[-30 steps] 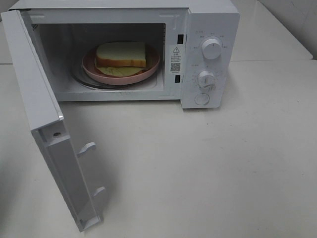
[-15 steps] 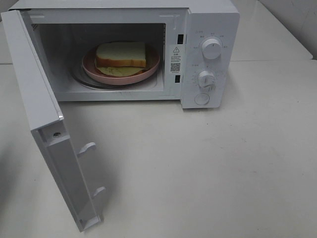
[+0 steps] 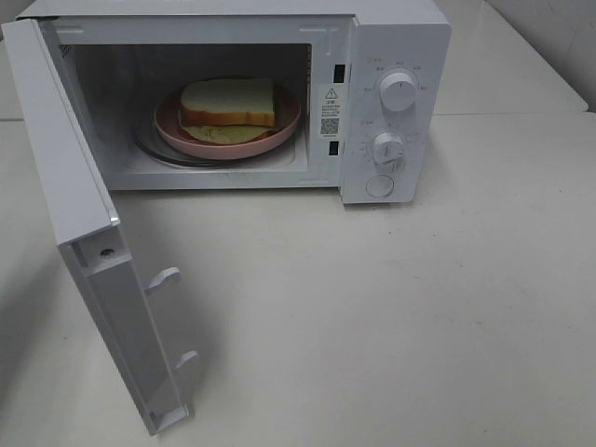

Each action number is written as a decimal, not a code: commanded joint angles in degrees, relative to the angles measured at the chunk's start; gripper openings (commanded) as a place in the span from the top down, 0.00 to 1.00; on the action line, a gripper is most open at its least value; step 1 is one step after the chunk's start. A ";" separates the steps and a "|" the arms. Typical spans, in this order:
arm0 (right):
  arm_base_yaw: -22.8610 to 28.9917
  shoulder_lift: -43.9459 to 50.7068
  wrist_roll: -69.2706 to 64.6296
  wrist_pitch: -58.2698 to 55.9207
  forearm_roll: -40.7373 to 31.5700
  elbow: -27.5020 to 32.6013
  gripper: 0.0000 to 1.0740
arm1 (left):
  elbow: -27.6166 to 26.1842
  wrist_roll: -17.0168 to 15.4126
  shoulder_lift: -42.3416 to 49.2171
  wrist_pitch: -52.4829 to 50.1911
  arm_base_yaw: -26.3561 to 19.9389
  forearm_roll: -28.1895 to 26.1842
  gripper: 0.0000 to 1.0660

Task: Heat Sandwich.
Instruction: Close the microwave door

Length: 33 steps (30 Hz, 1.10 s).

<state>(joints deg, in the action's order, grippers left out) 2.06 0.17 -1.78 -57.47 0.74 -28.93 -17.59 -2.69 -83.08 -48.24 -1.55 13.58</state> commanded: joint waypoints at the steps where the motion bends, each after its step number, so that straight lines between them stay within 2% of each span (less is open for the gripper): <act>1: -0.29 1.49 -0.17 0.29 0.11 0.40 0.38 | 0.11 -2.98 -2.92 -6.82 -0.11 5.21 1.00; 5: -0.29 1.49 -0.17 0.29 0.11 0.40 0.38 | 0.06 -3.78 -5.90 -11.00 -0.11 9.00 1.00; 11: -0.29 1.49 -0.17 0.29 0.11 0.40 0.38 | -0.92 -3.95 -8.37 -12.72 0.34 10.54 1.00; 16: -0.29 1.49 -0.17 0.29 0.11 0.40 0.38 | -3.04 -3.95 -10.54 -12.09 4.70 10.31 1.00; 18: -0.29 1.49 -0.17 0.29 0.11 0.40 0.38 | -4.01 -3.50 -12.15 -12.03 7.62 8.54 1.00; 24: -0.29 1.49 -0.17 0.29 0.11 0.40 0.38 | -6.07 -3.50 -15.24 -12.15 12.61 2.75 1.00; 26: -0.29 1.49 -0.23 0.29 0.17 0.40 0.38 | -6.47 -3.50 -15.53 -12.15 13.35 2.29 1.00; 28: -0.29 1.49 -0.17 0.29 0.17 0.40 0.38 | -8.02 -3.50 -16.50 -11.46 16.44 1.49 1.00; 33: -0.29 1.49 -0.17 0.29 0.17 0.40 0.38 | -10.89 -3.50 -17.88 -9.91 20.40 0.23 1.00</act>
<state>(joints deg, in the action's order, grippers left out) 2.06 0.17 -1.78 -57.47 0.74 -28.93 -27.33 -6.13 -100.78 -58.73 17.76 15.13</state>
